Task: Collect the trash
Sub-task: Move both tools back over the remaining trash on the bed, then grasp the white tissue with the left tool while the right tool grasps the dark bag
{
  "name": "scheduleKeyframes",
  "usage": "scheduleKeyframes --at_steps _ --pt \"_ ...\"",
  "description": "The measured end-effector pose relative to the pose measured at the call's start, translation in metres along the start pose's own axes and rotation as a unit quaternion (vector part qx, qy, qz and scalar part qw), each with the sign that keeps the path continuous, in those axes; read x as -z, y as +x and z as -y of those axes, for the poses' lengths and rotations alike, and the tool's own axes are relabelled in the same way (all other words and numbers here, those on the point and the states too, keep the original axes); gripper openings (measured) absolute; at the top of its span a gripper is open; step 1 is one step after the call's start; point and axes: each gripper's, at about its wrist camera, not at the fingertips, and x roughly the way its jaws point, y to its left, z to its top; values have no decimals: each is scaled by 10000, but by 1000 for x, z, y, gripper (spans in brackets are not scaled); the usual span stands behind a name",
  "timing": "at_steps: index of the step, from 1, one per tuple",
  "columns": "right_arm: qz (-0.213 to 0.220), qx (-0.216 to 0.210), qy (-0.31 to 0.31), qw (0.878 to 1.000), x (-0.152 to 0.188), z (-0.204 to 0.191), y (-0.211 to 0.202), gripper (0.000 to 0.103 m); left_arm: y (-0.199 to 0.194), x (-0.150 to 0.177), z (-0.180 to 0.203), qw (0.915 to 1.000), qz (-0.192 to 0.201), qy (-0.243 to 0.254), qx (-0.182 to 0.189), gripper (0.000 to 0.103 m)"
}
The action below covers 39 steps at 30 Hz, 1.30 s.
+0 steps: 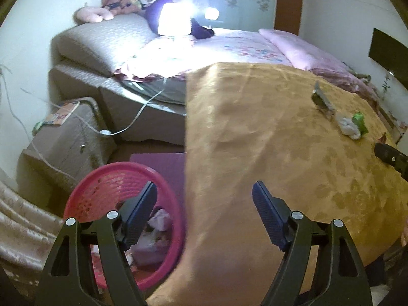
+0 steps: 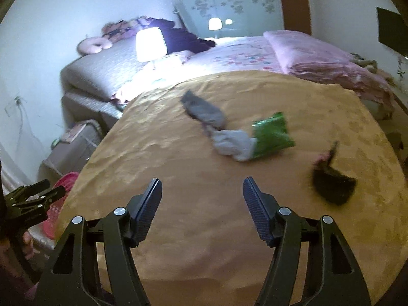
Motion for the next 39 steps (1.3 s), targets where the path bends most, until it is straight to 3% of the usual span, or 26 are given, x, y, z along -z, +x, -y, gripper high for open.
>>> scheduleKeyframes --at_steps 14,20,34,39 --pt "199 802 449 9956 7 84 -22 64 22 -36 107 9944 -83 677 808 75" --pt "92 971 570 9936 15 112 -18 64 37 -45 138 9913 -292 701 1078 75" --pt "-167 690 412 9966 0 119 18 69 61 -78 183 9852 -488 697 1490 75" --pt "-250 682 365 9967 1 117 24 53 76 -86 202 9846 -561 736 1486 75"
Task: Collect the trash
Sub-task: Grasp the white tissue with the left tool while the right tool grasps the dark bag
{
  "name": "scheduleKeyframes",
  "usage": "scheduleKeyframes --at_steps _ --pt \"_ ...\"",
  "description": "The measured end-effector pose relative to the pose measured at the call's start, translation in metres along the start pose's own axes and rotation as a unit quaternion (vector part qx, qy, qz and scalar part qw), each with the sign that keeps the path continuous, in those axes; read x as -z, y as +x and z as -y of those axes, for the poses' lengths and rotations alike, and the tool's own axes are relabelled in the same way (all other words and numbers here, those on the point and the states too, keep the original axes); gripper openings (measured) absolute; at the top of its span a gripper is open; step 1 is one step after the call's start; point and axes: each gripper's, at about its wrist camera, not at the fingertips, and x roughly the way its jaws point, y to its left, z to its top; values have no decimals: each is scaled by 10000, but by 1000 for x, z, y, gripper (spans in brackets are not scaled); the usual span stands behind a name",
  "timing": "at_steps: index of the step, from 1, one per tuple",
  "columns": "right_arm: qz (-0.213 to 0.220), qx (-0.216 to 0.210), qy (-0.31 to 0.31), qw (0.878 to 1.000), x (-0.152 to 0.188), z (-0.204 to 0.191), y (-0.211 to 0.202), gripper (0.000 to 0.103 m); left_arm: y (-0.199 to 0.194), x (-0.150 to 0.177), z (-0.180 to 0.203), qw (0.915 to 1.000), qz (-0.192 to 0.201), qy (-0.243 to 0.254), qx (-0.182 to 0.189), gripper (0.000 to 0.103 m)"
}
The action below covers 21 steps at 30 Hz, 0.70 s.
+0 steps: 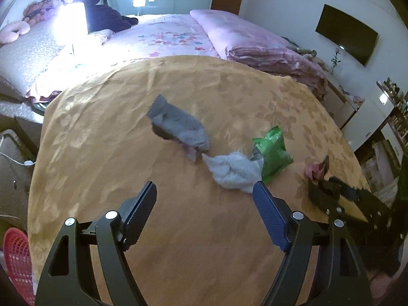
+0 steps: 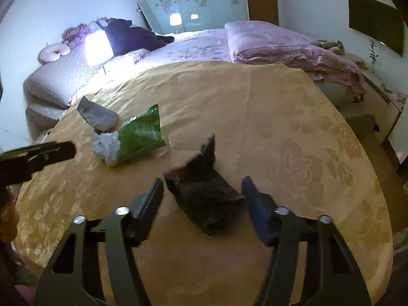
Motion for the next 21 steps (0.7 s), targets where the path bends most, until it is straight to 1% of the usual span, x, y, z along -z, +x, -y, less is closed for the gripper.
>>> scheduleKeyframes --at_steps 3,6,7,9,12,13,14,17,21 --pt "11 9 -11 10000 3 -1 0 48 11 -5 4 10000 -56 -38 41 75" --pt "40 11 19 10000 4 0 0 46 21 -9 10 9999 -112 -32 80 72" --pt "46 8 31 10000 4 1 0 46 23 -10 11 9999 -129 -36 109 66" --pt "58 3 37 10000 4 1 0 46 31 -13 14 9996 -208 -40 172 61" --pt "75 -5 44 10000 5 2 0 46 37 -14 17 9992 -260 -67 310 49" --pt "80 -6 49 10000 5 2 0 46 37 -14 19 9990 -260 -39 366 42" --pt "83 -5 53 10000 5 1 0 46 37 -13 21 9989 -255 -2 387 40" --pt "81 -7 66 9999 5 2 1 46 34 -10 28 9992 -161 213 291 35" --pt "79 -18 60 9999 5 2 0 45 32 -5 24 9992 -139 176 335 33"
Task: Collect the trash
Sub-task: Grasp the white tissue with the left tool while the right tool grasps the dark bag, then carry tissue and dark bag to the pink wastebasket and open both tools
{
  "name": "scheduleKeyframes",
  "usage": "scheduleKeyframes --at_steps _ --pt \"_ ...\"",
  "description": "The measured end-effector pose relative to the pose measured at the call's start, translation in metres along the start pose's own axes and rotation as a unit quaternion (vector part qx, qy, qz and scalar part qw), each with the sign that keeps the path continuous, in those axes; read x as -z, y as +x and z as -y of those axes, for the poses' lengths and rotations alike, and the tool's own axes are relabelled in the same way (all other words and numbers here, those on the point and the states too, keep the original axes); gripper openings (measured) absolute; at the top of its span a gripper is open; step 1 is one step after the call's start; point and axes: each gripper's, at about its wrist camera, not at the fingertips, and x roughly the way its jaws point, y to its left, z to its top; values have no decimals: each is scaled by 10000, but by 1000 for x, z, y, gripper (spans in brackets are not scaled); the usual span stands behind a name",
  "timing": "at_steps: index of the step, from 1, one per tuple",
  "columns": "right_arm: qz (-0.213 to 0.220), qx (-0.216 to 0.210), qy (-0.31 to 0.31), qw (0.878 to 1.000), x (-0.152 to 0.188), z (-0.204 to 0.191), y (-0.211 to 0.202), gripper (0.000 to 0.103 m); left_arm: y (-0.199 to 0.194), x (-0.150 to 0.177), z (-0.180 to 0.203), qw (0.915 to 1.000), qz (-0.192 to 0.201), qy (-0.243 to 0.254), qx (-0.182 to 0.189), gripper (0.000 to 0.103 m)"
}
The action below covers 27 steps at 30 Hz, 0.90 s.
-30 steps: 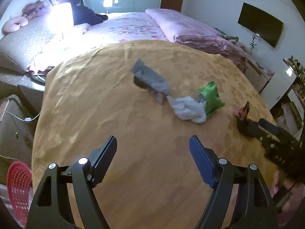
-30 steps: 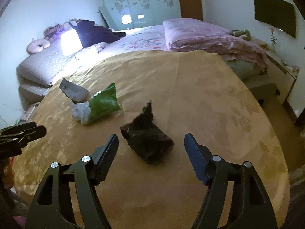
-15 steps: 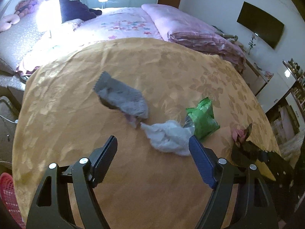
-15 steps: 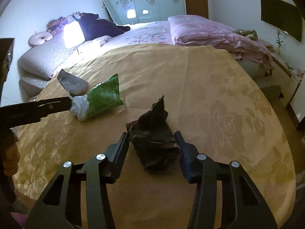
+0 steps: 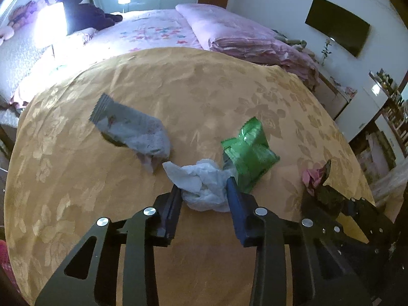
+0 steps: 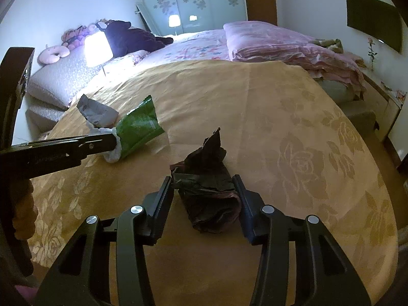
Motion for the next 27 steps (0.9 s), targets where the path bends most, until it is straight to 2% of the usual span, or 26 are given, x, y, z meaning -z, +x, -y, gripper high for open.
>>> scheduleKeyframes --at_steps 7,14,20,23,27 --pt "-44 -140 -26 9999 5 -8 -4 44 -22 24 -20 10000 -43 11 84 33" --pt "-112 -473 -272 9984 15 -37 -9 43 -52 53 -48 9998 -168 20 68 32" --pt "-128 -716 -545 9959 21 -65 -16 43 -81 71 -81 9994 -54 -291 167 32" --pt "-143 -784 -626 9948 22 -75 -18 43 -87 79 -97 9984 -59 -481 285 33" --pt "-136 -913 -764 9928 25 -90 -24 43 -89 90 -112 9977 -103 -631 237 33"
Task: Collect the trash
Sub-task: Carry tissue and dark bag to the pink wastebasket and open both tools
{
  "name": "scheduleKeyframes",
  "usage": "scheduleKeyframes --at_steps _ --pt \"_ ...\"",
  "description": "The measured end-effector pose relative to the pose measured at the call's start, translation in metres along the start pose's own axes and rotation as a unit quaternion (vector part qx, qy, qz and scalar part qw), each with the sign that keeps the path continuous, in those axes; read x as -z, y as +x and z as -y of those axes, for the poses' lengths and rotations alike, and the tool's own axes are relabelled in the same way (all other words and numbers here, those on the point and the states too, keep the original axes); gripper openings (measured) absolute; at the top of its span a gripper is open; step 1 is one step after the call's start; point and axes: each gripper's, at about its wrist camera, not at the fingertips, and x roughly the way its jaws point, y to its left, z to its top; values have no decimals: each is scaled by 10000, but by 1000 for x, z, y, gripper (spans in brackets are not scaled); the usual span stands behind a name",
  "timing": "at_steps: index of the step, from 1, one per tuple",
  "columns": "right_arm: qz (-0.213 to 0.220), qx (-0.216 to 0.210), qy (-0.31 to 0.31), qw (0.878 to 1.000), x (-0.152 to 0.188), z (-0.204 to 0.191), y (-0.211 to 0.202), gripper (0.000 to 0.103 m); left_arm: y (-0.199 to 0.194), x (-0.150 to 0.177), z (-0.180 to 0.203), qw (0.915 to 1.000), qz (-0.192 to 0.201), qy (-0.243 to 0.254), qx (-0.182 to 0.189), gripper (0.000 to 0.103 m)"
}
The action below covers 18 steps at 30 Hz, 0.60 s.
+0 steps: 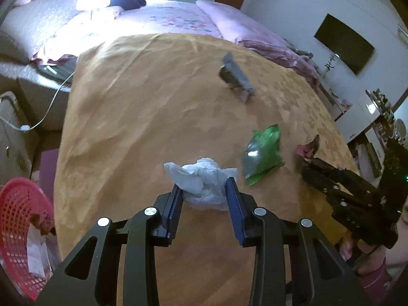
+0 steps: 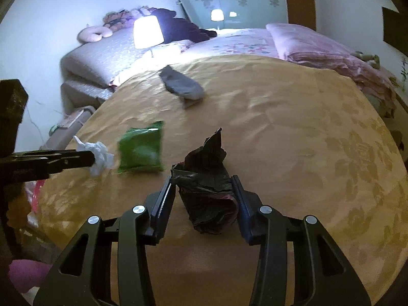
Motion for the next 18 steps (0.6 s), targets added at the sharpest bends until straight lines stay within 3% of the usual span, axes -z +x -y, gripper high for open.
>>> scheduleKeyframes --at_steps 9,12,14,18 --pt "-96 -364 -279 9989 1 -31 0 43 -15 17 -11 9999 49 91 -106 34" --pt "-187 -398 -328 9985 3 -35 4 43 -15 17 -14 9999 50 73 -147 43" --pt "-214 -408 -364 9983 5 -41 6 43 -16 17 -14 9996 99 67 -248 59" --pt "-252 -398 -401 9981 7 -44 7 43 -13 18 -6 9995 97 192 -219 70"
